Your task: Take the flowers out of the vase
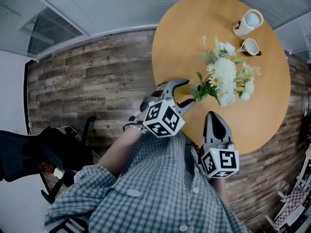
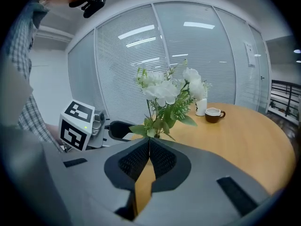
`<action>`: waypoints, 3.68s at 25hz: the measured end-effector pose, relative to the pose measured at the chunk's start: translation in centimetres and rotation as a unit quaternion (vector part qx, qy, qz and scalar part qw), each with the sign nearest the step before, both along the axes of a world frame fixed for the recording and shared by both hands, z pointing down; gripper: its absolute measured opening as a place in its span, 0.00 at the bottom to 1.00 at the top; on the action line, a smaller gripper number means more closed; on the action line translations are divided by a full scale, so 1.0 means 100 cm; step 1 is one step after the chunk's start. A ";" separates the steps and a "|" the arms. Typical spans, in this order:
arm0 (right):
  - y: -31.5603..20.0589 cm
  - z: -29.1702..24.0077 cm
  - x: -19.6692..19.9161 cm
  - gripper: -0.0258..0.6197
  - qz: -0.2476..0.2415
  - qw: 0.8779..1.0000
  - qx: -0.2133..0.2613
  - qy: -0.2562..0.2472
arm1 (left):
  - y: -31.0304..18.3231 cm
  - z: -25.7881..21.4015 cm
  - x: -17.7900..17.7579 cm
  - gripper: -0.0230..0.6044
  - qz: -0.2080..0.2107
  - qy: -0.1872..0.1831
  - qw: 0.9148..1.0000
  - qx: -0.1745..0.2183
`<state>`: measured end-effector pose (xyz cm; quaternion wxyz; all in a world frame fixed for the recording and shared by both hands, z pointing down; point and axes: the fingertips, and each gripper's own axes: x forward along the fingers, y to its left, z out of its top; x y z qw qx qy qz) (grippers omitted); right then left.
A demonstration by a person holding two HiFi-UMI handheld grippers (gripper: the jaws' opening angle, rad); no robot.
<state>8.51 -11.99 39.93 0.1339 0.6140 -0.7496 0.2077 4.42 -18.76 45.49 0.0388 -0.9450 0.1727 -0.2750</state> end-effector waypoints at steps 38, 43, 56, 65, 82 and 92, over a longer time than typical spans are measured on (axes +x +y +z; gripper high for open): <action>-0.043 0.016 0.008 0.29 0.022 0.999 0.012 -0.045 | -0.005 0.050 0.035 0.40 -0.048 0.016 0.997 -0.057; -0.061 0.006 0.006 0.33 0.016 0.997 0.033 -0.066 | -0.006 0.049 0.034 0.40 -0.051 0.013 0.997 -0.057; -0.094 0.011 0.001 0.34 -0.032 0.994 0.050 -0.094 | -0.007 0.050 0.033 0.40 -0.072 0.003 0.996 -0.054; -0.101 0.009 0.021 0.16 -0.032 0.993 0.056 -0.095 | -0.010 0.052 0.045 0.40 -0.090 -0.014 0.995 -0.049; -0.085 -0.050 0.040 0.15 -0.035 0.982 0.113 -0.145 | -0.005 0.053 0.035 0.40 -0.120 -0.017 0.991 -0.053; -0.069 -0.101 0.084 0.15 -0.010 0.961 0.210 -0.180 | -0.005 0.055 0.039 0.40 -0.134 -0.019 0.989 -0.055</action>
